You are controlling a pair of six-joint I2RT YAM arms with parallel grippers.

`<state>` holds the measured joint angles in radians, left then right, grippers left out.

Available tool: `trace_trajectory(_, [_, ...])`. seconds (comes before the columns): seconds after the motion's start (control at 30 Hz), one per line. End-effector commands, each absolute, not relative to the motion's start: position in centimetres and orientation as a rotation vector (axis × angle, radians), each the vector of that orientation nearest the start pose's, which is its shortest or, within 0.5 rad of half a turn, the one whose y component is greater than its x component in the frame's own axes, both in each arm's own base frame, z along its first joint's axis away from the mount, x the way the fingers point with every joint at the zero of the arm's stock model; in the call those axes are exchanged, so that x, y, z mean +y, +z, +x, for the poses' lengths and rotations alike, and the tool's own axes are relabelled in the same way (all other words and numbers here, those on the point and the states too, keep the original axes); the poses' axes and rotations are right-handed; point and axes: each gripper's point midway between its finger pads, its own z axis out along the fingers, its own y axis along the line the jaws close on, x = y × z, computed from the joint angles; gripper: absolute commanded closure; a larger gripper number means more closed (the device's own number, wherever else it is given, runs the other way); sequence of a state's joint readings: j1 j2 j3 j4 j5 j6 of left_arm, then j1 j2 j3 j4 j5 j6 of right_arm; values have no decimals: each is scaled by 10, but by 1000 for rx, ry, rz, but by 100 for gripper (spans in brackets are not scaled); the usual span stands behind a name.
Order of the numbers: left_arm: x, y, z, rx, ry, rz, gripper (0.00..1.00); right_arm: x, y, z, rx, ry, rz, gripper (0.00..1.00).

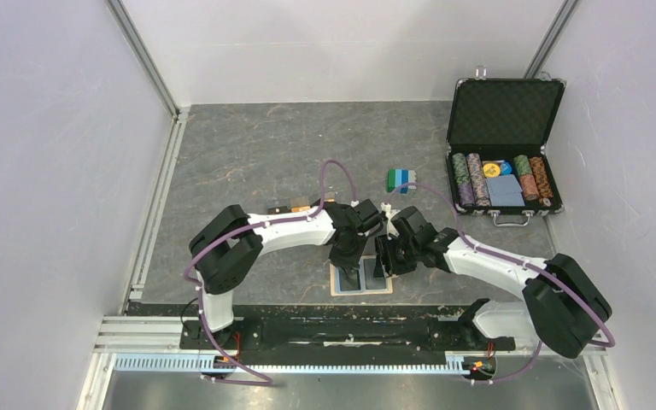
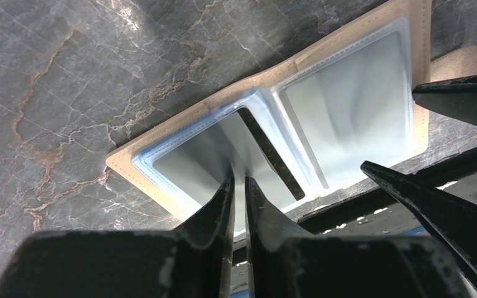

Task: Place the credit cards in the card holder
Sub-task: Insert the credit card into the card holder, then turn over the card slot in the card holder.

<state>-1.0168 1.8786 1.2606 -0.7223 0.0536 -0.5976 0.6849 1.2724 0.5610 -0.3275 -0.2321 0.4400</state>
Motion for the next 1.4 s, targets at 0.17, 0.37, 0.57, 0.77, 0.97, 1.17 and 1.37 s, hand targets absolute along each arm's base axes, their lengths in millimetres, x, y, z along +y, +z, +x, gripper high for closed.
trace_trajectory(0.17, [-326,54,165,2860,-633,460,63,215,49,175,2594,705,-457,51])
trace_trajectory(0.37, [-317,69,173,2809,-940,211,57,230,70,179,2492,811,-523,65])
trace_trajectory(0.57, [-310,64,174,2788,-1116,72,58,249,69,169,2458,982,-549,96])
trace_trajectory(0.77, [-313,55,176,2799,-1138,46,63,259,56,161,2487,1026,-566,100])
trace_trajectory(0.97, [-310,41,178,2839,-1072,26,67,265,40,154,2532,1056,-570,100])
trace_trajectory(1.17, [-292,38,182,2868,-889,47,66,264,28,148,2576,1030,-572,100])
trace_trajectory(1.37, [-289,35,181,2887,-852,59,63,261,18,145,2609,1006,-579,100])
